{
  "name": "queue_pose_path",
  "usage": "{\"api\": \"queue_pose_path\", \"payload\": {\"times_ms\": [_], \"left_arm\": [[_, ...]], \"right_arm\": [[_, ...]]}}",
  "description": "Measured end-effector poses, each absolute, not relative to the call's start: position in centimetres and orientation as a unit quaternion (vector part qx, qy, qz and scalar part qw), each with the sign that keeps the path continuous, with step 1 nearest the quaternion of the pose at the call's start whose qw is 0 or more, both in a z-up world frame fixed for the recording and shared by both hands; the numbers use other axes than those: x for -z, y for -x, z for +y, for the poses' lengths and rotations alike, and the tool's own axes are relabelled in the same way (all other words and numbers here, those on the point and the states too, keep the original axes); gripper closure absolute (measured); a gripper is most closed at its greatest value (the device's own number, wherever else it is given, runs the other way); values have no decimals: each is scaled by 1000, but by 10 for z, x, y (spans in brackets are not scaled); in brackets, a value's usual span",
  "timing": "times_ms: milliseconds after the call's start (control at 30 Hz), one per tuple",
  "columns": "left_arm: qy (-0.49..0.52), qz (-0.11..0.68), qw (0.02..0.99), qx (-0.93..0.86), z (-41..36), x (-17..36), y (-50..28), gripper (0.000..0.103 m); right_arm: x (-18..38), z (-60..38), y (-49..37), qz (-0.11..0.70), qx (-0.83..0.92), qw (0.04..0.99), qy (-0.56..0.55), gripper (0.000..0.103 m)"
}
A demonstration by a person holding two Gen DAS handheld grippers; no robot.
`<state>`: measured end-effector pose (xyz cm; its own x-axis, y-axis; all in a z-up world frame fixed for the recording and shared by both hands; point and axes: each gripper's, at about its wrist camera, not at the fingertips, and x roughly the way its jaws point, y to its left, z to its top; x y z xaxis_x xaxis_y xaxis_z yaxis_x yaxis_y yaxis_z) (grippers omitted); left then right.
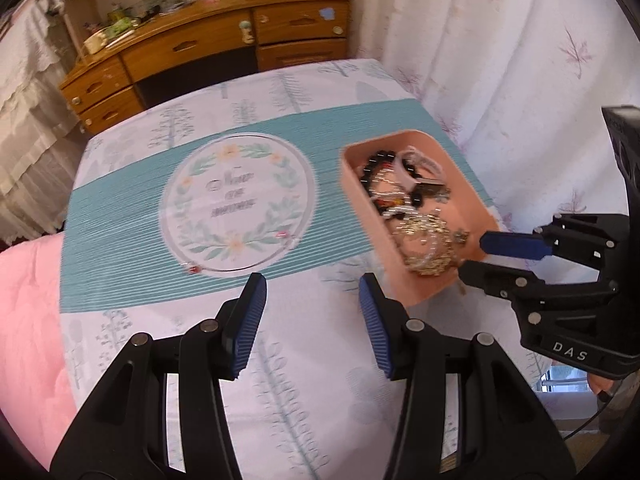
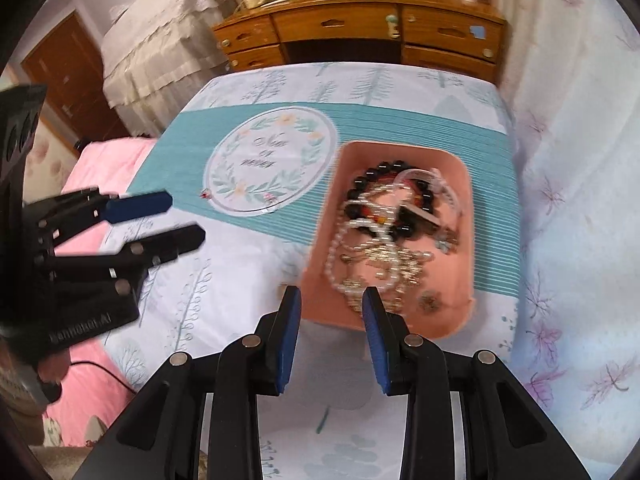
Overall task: Organize jewelry
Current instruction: 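Withdraw both grippers from the tray and move toward the small red-stone ring, then lower the left gripper onto the small red-stone ring and close it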
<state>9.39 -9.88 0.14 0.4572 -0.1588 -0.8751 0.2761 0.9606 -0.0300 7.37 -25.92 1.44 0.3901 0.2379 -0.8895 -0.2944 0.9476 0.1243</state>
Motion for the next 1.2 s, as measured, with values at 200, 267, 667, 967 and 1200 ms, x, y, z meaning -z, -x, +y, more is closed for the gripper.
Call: {"api": "queue_pose_path", "payload": {"times_ms": [200, 267, 667, 967, 1200], "left_arm": [[-36, 500, 861, 89, -47, -8, -97, 58], [-26, 501, 861, 83, -34, -7, -100, 58], [51, 541, 838, 48, 34, 48, -142, 58], [83, 561, 823, 37, 52, 86, -170, 59], [83, 566, 819, 43, 51, 92, -178, 59]], "right_arm": [[-19, -220, -78, 527, -189, 827, 47, 71], [-18, -204, -84, 531, -197, 823, 53, 71], [18, -143, -162, 548, -193, 812, 54, 71], [72, -122, -215, 573, -175, 798, 64, 71], [90, -116, -229, 571, -173, 799, 71, 78]]}}
